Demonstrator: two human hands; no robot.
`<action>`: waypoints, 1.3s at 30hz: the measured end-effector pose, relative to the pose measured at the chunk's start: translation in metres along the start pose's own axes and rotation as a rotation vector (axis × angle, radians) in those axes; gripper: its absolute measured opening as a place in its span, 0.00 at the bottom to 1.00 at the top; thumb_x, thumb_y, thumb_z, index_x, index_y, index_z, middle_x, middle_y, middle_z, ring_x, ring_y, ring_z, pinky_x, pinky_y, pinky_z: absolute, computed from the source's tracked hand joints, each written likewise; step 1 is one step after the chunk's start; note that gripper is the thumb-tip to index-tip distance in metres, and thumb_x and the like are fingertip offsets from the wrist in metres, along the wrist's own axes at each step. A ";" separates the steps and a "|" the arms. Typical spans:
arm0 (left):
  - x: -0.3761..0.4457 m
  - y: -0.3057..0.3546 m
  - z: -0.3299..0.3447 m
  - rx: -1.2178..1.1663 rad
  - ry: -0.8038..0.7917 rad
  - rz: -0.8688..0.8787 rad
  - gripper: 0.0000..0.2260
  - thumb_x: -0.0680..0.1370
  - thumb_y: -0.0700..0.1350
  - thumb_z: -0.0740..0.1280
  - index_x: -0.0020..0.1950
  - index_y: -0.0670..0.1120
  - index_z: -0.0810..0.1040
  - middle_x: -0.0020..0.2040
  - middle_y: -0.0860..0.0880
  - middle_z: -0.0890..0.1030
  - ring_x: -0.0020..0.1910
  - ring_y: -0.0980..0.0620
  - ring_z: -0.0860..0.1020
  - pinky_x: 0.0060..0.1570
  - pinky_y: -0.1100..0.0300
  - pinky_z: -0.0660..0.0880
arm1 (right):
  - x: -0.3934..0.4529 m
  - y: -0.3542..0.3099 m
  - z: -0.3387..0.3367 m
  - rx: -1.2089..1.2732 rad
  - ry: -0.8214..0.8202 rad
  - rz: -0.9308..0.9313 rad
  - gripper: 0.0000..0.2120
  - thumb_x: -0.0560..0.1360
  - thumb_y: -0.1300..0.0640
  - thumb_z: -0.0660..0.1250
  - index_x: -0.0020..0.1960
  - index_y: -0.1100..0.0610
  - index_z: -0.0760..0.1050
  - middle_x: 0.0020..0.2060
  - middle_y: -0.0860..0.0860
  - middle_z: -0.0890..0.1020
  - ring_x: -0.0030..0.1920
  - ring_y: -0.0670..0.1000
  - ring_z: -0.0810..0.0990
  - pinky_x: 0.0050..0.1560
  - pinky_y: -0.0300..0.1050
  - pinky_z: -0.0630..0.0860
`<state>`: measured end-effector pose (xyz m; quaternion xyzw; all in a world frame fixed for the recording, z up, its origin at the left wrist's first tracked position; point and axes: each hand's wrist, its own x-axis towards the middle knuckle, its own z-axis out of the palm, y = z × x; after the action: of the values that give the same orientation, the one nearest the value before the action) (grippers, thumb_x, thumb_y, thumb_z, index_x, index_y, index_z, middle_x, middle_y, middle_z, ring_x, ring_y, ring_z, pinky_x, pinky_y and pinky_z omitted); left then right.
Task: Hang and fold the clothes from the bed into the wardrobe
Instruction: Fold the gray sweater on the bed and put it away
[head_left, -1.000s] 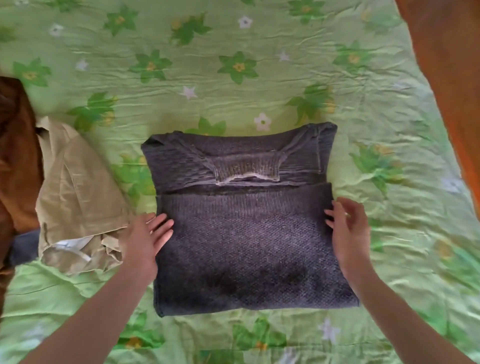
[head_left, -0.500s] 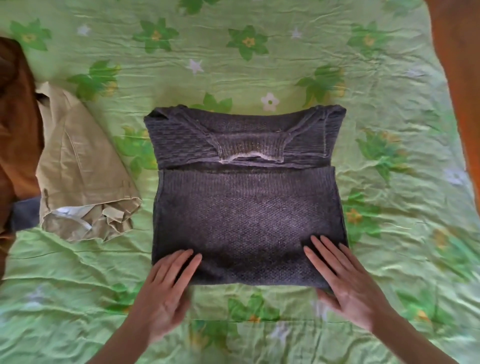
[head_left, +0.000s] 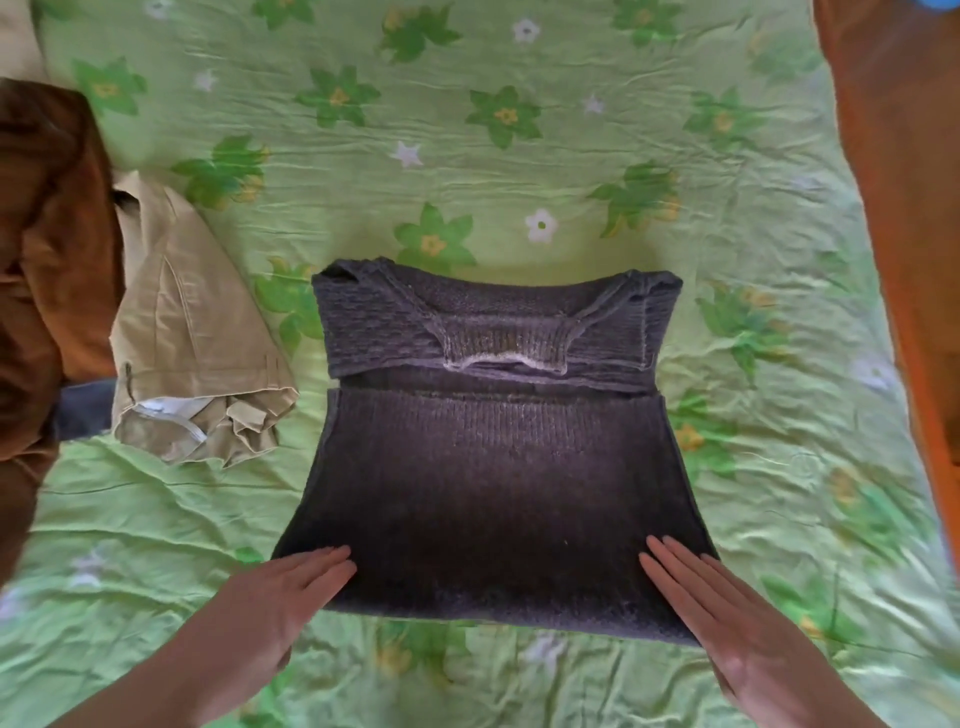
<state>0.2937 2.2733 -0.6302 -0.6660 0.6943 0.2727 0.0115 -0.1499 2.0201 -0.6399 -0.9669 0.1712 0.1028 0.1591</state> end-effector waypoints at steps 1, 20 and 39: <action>-0.006 0.004 -0.006 -0.042 -0.018 0.008 0.44 0.46 0.37 0.84 0.63 0.50 0.83 0.60 0.53 0.86 0.51 0.57 0.87 0.42 0.67 0.81 | -0.010 -0.001 -0.004 0.014 -0.017 -0.036 0.30 0.79 0.66 0.50 0.81 0.59 0.63 0.81 0.52 0.65 0.80 0.51 0.63 0.74 0.46 0.63; 0.119 -0.033 -0.081 -1.063 0.818 -0.587 0.12 0.85 0.38 0.61 0.61 0.54 0.74 0.55 0.53 0.77 0.49 0.66 0.75 0.50 0.70 0.71 | 0.139 0.049 -0.077 0.951 0.760 0.796 0.06 0.85 0.65 0.59 0.57 0.61 0.75 0.44 0.47 0.79 0.42 0.37 0.75 0.46 0.32 0.71; 0.235 -0.084 -0.086 -0.572 0.900 -0.913 0.14 0.83 0.43 0.64 0.69 0.47 0.78 0.60 0.47 0.80 0.62 0.41 0.76 0.64 0.49 0.71 | 0.231 0.098 -0.051 0.450 0.766 0.963 0.22 0.84 0.47 0.62 0.73 0.57 0.68 0.62 0.57 0.75 0.62 0.59 0.74 0.59 0.51 0.71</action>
<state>0.3751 2.0263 -0.6771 -0.9161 0.1834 0.1103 -0.3392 0.0343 1.8465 -0.6773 -0.6933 0.6469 -0.2277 0.2215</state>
